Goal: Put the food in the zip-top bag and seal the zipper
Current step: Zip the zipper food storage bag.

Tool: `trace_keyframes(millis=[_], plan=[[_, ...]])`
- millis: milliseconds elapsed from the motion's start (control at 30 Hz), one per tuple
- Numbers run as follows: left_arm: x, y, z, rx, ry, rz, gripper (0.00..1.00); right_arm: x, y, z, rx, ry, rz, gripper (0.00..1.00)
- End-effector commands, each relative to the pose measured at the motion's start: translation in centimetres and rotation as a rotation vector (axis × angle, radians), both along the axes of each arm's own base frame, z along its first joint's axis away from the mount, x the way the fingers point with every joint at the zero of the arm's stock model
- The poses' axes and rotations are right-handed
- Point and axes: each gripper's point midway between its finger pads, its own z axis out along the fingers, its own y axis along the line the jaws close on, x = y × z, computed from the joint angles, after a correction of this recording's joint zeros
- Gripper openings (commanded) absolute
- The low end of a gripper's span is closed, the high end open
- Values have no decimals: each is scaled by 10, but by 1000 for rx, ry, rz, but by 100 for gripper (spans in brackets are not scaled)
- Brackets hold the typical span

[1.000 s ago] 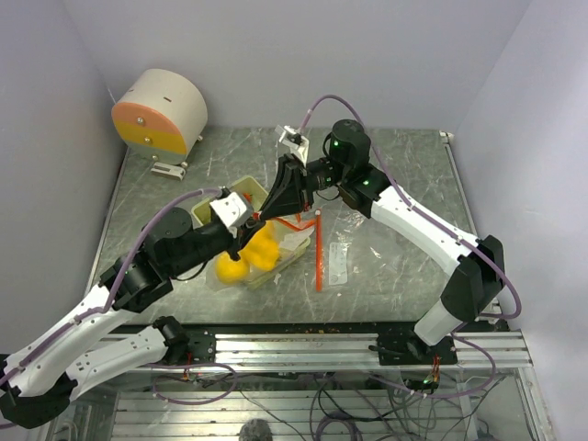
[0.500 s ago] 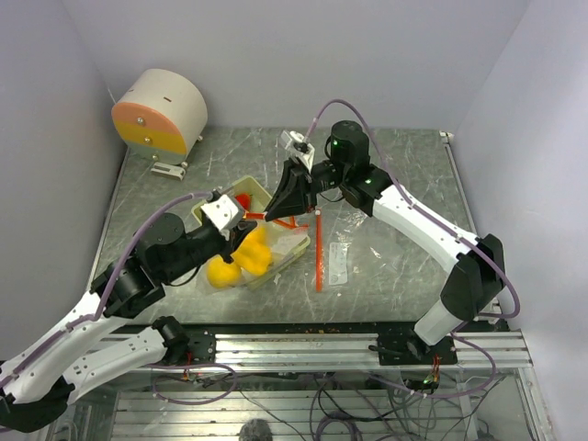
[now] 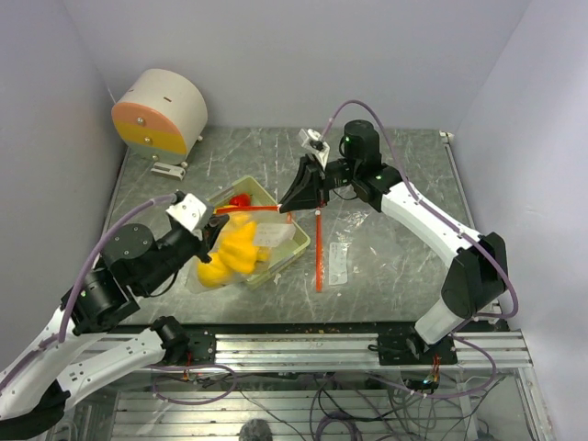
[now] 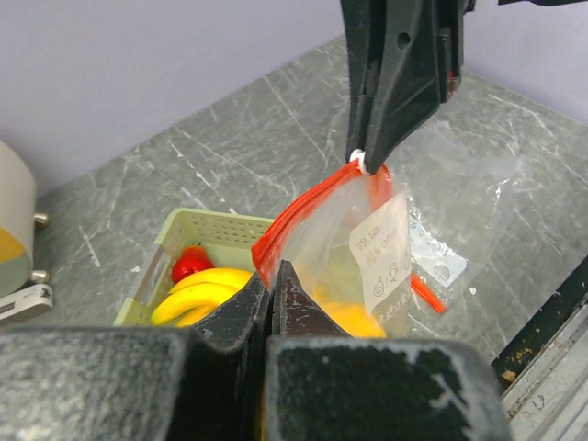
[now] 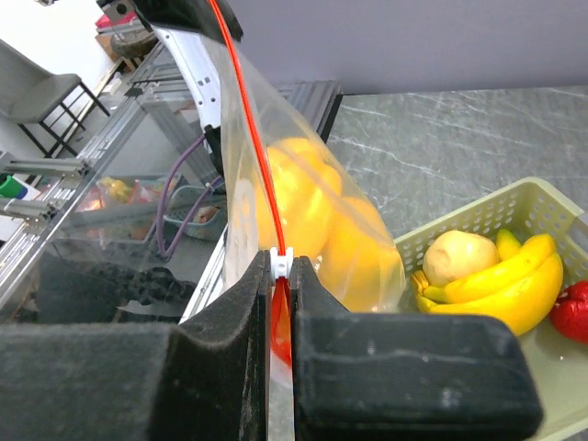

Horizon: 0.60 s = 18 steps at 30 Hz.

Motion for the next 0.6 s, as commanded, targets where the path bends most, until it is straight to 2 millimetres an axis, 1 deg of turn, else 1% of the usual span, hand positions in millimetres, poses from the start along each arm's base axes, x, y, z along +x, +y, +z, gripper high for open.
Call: trace_keyframes(millis=[0, 167, 300, 433, 567], plan=[[2, 45, 31, -56, -65, 180, 7, 18, -17, -14, -18, 5, -61, 0], [1, 66, 39, -80, -87, 259, 7, 18, -17, -23, -31, 21, -59, 0], [2, 78, 45, -114, -102, 313, 7, 17, -18, -37, -45, 46, -46, 0], [1, 94, 57, -178, -135, 379, 7, 15, -19, -52, -59, 72, -48, 0], [-2, 108, 69, -243, -164, 432, 7, 14, -19, -62, -73, 93, -53, 0]])
